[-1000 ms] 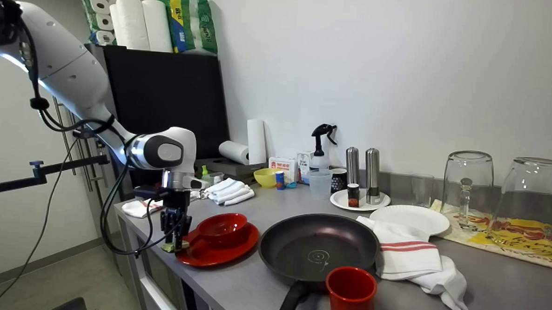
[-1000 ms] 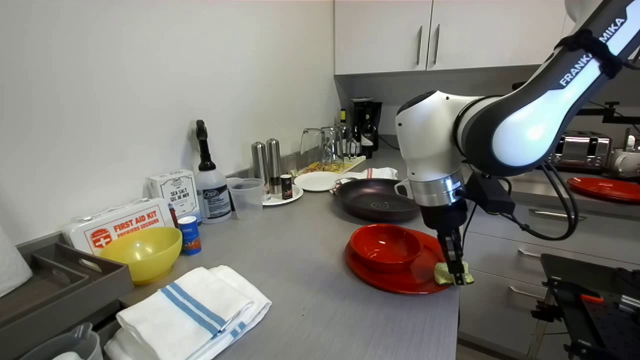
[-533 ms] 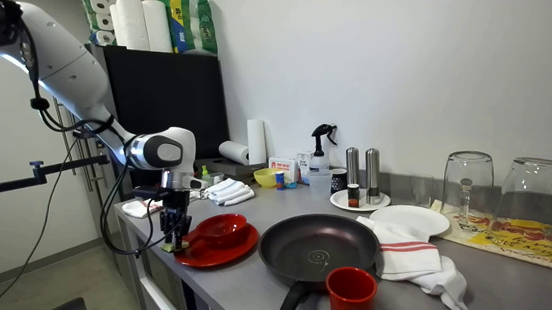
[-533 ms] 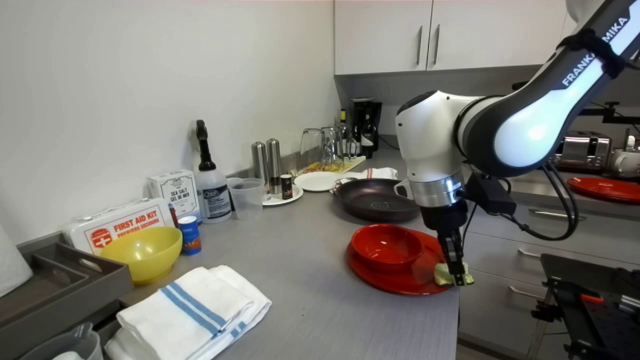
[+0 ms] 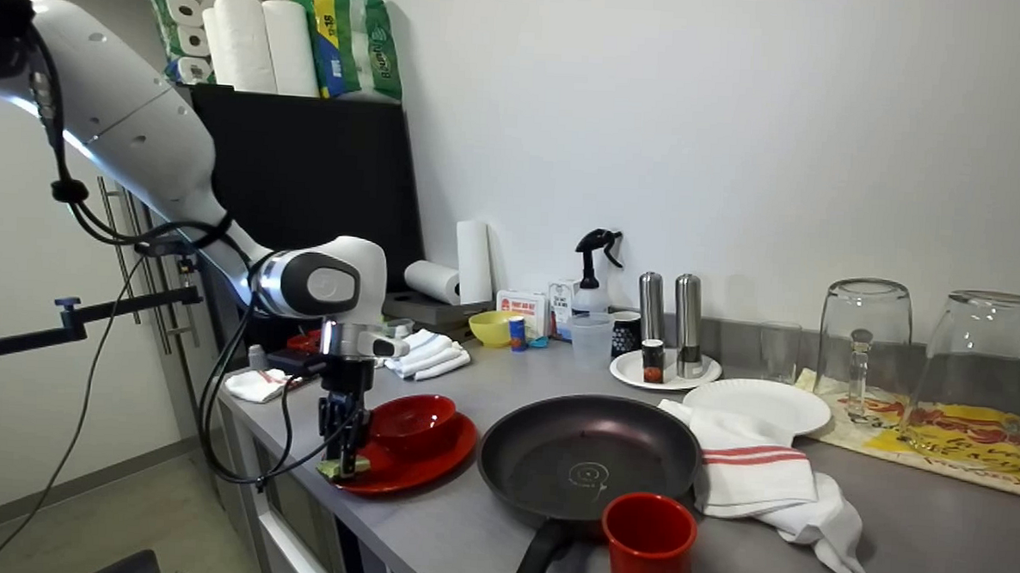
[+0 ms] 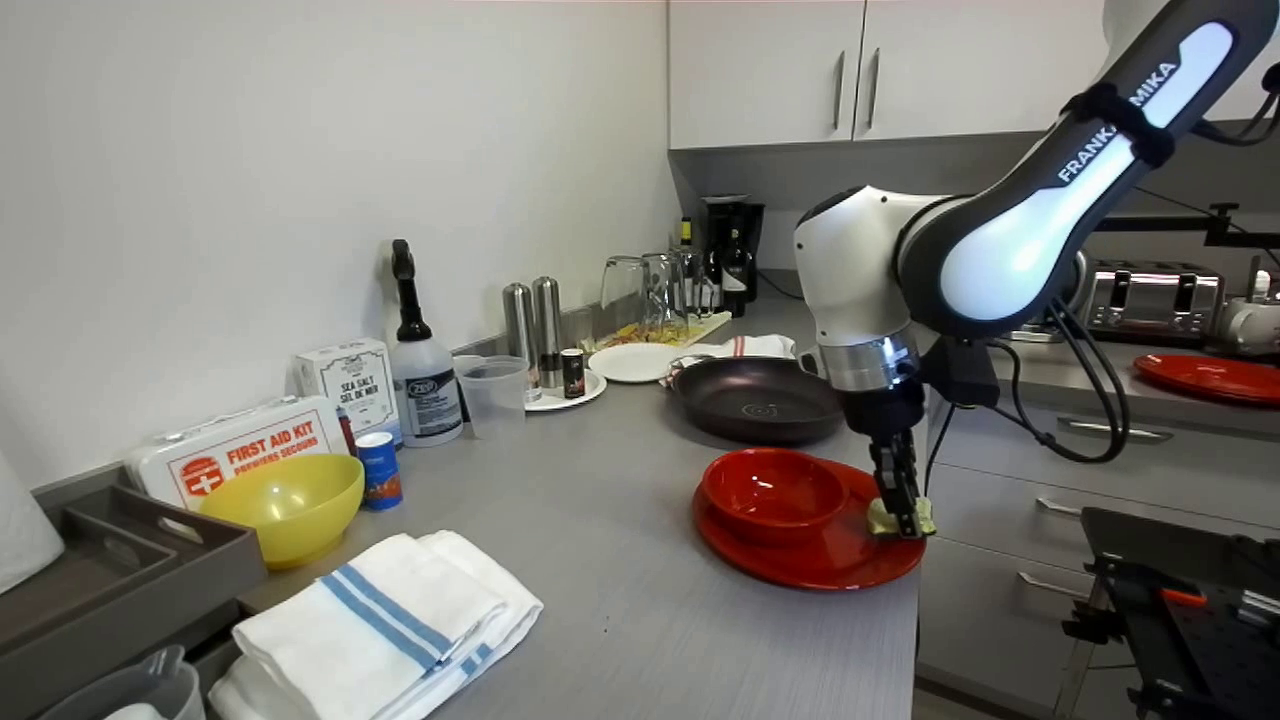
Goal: Clean the plate and the bowl with the sponge
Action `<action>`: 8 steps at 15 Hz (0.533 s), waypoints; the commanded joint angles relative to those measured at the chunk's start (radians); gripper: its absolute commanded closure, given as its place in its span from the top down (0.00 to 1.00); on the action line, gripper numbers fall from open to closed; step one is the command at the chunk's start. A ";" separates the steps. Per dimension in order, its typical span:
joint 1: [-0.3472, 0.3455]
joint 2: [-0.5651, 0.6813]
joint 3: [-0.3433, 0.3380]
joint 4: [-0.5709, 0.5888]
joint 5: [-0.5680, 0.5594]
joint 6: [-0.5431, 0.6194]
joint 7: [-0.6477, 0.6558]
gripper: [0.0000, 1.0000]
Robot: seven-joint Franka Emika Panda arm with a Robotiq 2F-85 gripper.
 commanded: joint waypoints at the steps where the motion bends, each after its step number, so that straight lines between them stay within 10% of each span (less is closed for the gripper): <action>1: -0.021 0.011 -0.027 0.016 -0.011 -0.001 0.025 0.25; 8: -0.039 0.038 -0.055 0.033 -0.025 0.042 0.064 0.25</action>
